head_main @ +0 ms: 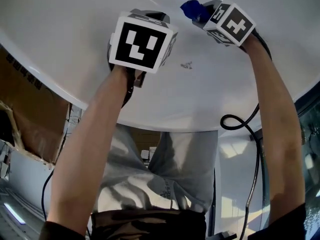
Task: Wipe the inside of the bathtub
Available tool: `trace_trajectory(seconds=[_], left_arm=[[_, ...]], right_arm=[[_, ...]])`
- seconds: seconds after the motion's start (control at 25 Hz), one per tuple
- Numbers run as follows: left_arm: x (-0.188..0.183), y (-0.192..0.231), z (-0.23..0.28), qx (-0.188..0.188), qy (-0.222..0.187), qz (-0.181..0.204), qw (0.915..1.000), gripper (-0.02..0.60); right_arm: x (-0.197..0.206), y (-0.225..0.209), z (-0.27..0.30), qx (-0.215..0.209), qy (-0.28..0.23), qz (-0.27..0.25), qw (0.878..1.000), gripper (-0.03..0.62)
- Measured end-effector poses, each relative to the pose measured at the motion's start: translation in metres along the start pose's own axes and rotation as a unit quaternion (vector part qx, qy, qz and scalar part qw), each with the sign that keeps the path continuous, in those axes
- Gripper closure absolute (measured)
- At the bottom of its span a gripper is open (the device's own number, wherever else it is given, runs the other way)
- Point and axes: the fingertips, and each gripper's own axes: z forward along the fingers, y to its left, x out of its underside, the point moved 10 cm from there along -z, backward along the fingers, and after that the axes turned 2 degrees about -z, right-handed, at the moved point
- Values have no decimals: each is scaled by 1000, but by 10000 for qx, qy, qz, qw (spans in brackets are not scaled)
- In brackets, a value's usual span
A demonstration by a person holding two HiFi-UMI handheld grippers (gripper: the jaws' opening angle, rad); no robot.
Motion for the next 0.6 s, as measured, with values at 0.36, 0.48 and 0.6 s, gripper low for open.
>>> trace_trajectory(seconds=[0.36, 0.48, 0.6], left_arm=[[10, 9, 11, 208, -59, -252, 9994, 580], [15, 8, 14, 180, -53, -206, 9996, 580], [16, 12, 17, 191, -41, -169, 9997, 580]], right_arm=[[6, -26, 53, 59, 476, 236, 9986, 453], [5, -24, 72, 0, 595, 220, 9980, 453], [3, -24, 86, -42, 809, 107, 9967, 453]])
